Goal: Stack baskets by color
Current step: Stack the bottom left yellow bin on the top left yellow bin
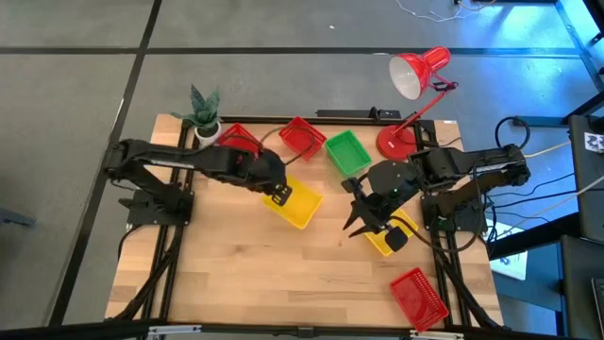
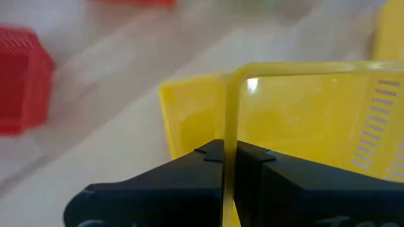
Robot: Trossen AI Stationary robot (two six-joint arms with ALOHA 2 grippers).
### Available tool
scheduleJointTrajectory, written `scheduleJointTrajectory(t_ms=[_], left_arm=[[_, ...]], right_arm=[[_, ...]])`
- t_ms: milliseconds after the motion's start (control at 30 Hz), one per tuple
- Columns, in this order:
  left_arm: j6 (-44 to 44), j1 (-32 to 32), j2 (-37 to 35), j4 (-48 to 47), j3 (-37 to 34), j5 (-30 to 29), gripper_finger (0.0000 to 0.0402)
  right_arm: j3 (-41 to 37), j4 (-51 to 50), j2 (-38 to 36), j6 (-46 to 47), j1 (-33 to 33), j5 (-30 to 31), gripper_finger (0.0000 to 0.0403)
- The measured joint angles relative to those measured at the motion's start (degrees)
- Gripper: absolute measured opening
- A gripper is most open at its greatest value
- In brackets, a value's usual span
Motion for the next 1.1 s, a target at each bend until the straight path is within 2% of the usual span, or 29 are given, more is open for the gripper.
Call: scheduleJointTrajectory(t_ms=[67,300,633,833,967,1100], left_arm=[[0.6,1.1,2.0,-0.7,-0.3,2.1,0.0],[1.2,4.4,6.8,1.2,-0.4,2.1,0.0],[2.2,5.5,11.3,2.3,-0.5,7.4,0.0002],[2.2,5.8,11.6,2.4,-0.5,7.7,0.0025],[2.6,6.5,11.6,2.5,-0.5,11.9,0.0048],[5.2,6.8,11.6,2.6,-0.5,12.1,0.007]], right_arm=[[0.0,0.2,0.0,0.0,0.0,1.3,0.0091],[0.0,0.1,0.0,0.0,0.0,1.3,0.0091],[0.0,-0.7,0.0,0.0,0.0,1.3,0.0091],[0.0,-0.8,0.0,0.0,0.0,1.3,0.0091],[0.0,-0.8,0.0,0.0,0.0,1.3,0.0091],[0.0,-0.8,0.0,0.0,0.0,1.3,0.0091]])
